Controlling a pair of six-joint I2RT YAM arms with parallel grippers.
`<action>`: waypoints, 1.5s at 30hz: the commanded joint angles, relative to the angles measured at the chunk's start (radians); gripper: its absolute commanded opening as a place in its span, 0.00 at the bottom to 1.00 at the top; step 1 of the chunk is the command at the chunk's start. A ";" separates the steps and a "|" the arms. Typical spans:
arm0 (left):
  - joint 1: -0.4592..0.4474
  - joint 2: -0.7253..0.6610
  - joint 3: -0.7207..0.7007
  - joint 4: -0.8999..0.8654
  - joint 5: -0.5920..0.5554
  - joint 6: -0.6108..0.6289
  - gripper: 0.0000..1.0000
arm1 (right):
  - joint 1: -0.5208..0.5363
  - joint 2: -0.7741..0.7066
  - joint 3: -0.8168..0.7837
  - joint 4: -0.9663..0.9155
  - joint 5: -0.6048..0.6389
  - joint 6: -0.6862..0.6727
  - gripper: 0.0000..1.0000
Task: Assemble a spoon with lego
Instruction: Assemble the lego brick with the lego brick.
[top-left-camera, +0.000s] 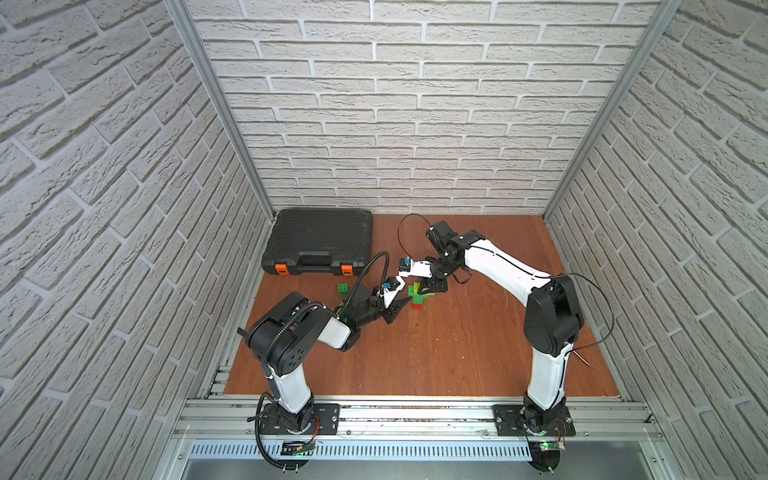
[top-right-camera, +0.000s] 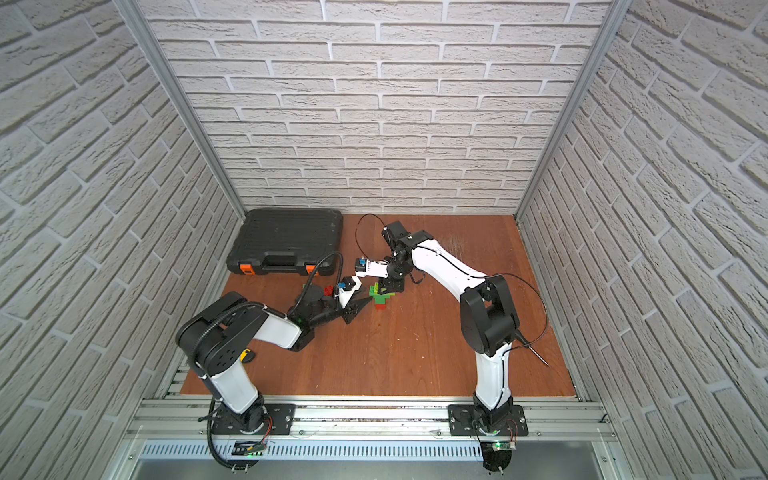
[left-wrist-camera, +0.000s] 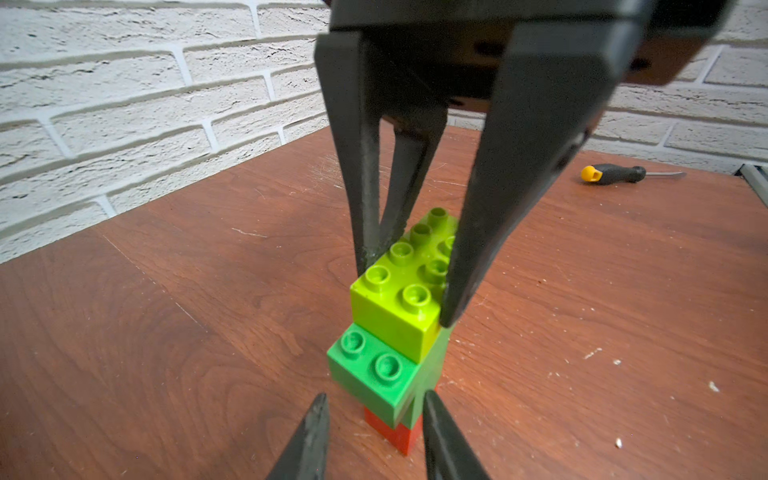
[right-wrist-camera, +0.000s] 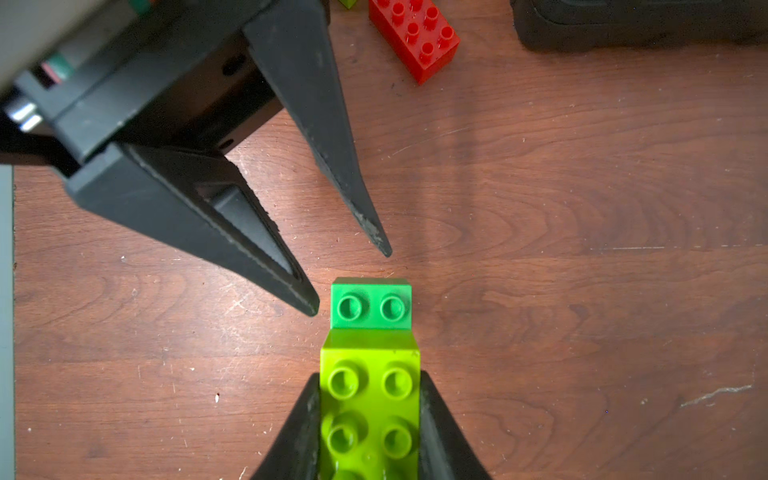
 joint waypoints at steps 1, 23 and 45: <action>0.000 -0.004 0.006 0.058 0.005 0.008 0.37 | 0.020 0.074 -0.049 -0.065 0.118 0.013 0.11; 0.002 -0.069 -0.039 0.036 -0.015 0.032 0.52 | 0.027 -0.001 0.003 -0.034 0.041 0.118 0.58; 0.095 -0.701 0.076 -1.002 -0.158 0.101 0.62 | 0.010 -0.187 -0.068 0.069 0.015 0.162 0.67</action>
